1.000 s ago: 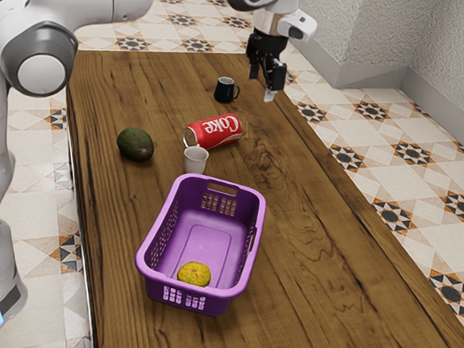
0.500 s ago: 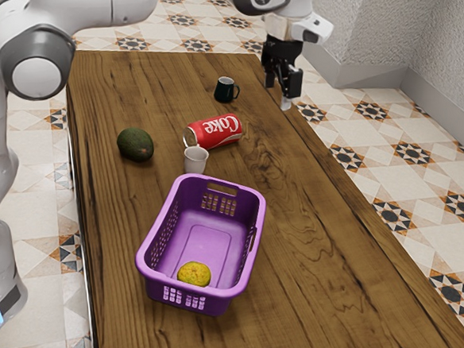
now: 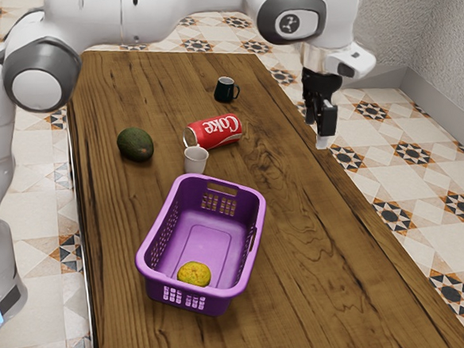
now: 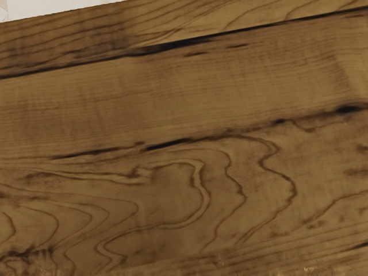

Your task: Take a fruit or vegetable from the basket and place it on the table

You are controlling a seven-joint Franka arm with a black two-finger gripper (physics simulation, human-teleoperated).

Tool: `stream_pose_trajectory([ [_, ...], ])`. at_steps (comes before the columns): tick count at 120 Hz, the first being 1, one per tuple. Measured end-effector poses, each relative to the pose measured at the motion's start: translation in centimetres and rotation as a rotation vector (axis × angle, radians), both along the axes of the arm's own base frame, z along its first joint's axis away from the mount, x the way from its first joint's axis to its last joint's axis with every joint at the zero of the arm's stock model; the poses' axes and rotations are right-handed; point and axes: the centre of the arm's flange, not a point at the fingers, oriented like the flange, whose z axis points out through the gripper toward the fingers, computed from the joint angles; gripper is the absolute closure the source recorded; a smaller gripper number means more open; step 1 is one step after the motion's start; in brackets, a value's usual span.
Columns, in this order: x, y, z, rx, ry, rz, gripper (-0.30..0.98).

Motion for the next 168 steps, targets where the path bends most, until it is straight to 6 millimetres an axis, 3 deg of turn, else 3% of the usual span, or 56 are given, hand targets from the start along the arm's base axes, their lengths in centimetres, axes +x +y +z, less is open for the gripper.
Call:
stream_pose_trajectory([
  [17, -3.8, -1.7, -3.5, -0.012, 0.116, -0.046, 0.0],
  [30, -5.2, -3.8, -4.0, -0.016, 0.14, -0.081, 0.0],
  [60, -10.1, -7.9, -1.1, -0.057, 0.189, -0.016, 0.0],
  [110, -14.4, -16.1, -0.5, -0.129, 0.322, 0.241, 0.0],
  [132, -15.4, -17.9, 3.4, -0.153, 0.277, 0.427, 0.0],
  [141, -15.9, -16.8, 4.8, -0.134, 0.236, 0.539, 0.0],
  [148, -14.8, -13.8, 5.1, -0.113, 0.214, 0.671, 0.0],
  [155, -12.6, -8.3, 4.2, -0.09, 0.218, 0.851, 0.0],
  [168, -9.0, 4.8, 2.2, -0.084, 0.256, 1.215, 0.0],
])
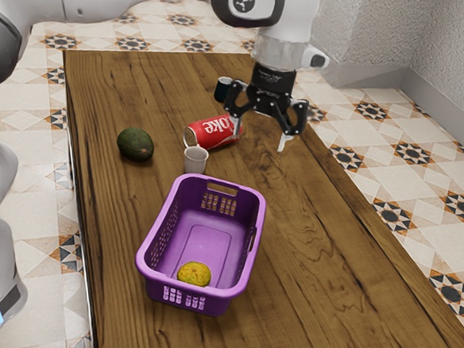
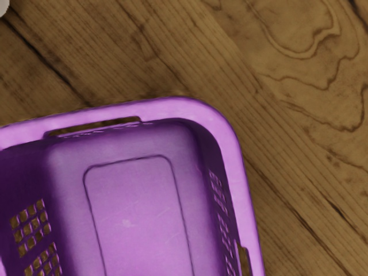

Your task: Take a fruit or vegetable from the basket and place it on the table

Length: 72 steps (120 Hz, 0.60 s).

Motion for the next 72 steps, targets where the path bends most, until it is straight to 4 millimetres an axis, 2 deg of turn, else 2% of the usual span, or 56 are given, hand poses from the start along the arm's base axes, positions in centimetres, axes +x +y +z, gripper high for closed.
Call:
stream_pose_trajectory([
  [8, 0.4, 6.6, -0.8, 0.016, 0.025, 0.171, 0.0],
  [15, 0.2, 10.9, -1.0, 0.071, 0.035, 0.27, 0.0],
  [22, -0.2, 13.2, -0.9, 0.125, 0.034, 0.318, 0.0],
  [28, -0.3, 13.3, -0.6, 0.157, 0.03, 0.324, 0.0],
  [33, -0.1, 12.0, -0.5, 0.174, 0.027, 0.305, 0.0],
  [38, 0.1, 9.7, -0.5, 0.186, 0.022, 0.268, 0.0],
  [48, 0.2, 3.4, -0.4, 0.205, 0.008, 0.159, 0.0],
  [62, -1.5, -6.4, -0.1, 0.218, -0.017, -0.014, 0.0],
  [67, -2.2, -8.9, -0.1, 0.22, -0.023, -0.059, 0.0],
  [72, -2.6, -10.5, -0.1, 0.221, -0.026, -0.086, 0.0],
])
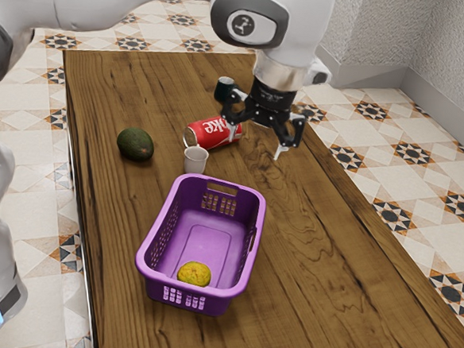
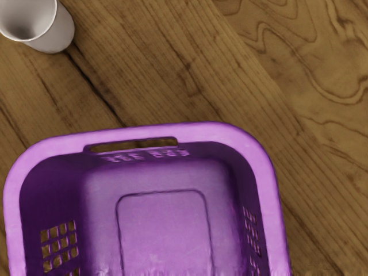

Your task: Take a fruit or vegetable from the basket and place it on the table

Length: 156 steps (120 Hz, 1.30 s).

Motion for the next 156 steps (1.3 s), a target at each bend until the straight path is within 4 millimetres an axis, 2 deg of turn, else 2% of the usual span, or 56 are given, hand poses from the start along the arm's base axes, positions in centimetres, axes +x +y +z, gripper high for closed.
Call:
stream_pose_trajectory([
  [5, -0.2, -0.5, 0.0, 0.001, 0.0, -0.007, 0.0],
  [11, 0.0, 0.1, 0.0, 0.002, 0.0, 0.009, 0.0],
  [30, 1.6, 6.1, -0.4, 0.002, 0.006, 0.14, 0.0],
  [41, 2.1, 8.5, -0.6, -0.001, 0.009, 0.193, 0.0],
  [49, 2.3, 9.3, -0.7, 0.002, 0.01, 0.212, 0.0],
  [56, 2.3, 9.0, -0.9, 0.002, 0.014, 0.213, 0.0],
  [70, 1.9, 5.9, -1.4, -0.006, 0.026, 0.171, 0.0],
  [90, -0.2, -1.2, -2.1, -0.005, 0.042, 0.044, 0.0],
  [113, -4.6, -10.7, -2.4, 0.01, 0.054, -0.149, 0.0],
  [124, -6.9, -14.2, -2.4, 0.013, 0.057, -0.222, 0.0],
  [139, -8.6, -16.4, -2.5, 0.014, 0.065, -0.261, 0.0],
  [156, -8.0, -15.6, -2.5, 0.016, 0.068, -0.263, 0.0],
])
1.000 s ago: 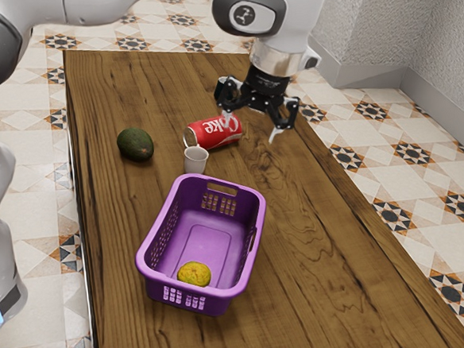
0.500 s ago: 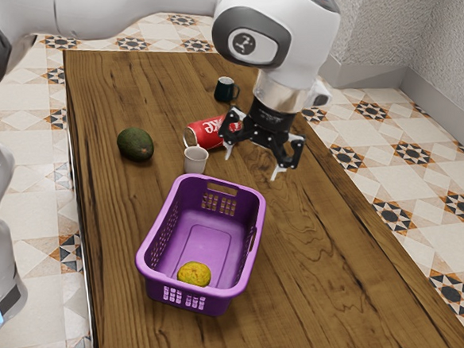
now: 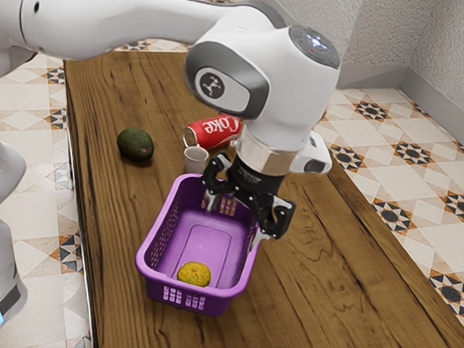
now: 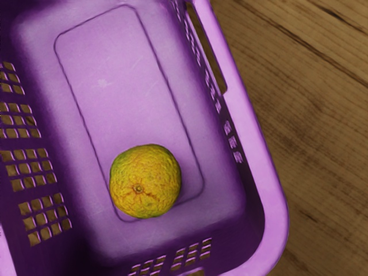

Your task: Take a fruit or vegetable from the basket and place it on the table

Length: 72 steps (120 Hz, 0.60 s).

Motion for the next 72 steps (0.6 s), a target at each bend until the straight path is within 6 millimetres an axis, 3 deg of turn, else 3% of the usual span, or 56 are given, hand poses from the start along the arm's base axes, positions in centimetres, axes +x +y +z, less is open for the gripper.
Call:
stream_pose_trajectory([
  [17, 2.1, 3.0, 0.9, -0.018, -0.001, -0.049, 0.0],
  [37, 4.5, 10.2, 2.6, -0.04, 0.025, -0.094, 0.0],
  [44, 4.5, 11.6, 3.2, -0.06, 0.039, -0.141, 0.0],
  [50, 3.9, 10.8, 3.4, -0.074, 0.053, -0.218, 0.0],
  [64, 1.2, 6.1, 3.8, -0.126, 0.087, -0.439, 0.0],
  [72, 0.3, 4.4, 3.4, -0.152, 0.114, -0.529, 0.0],
])
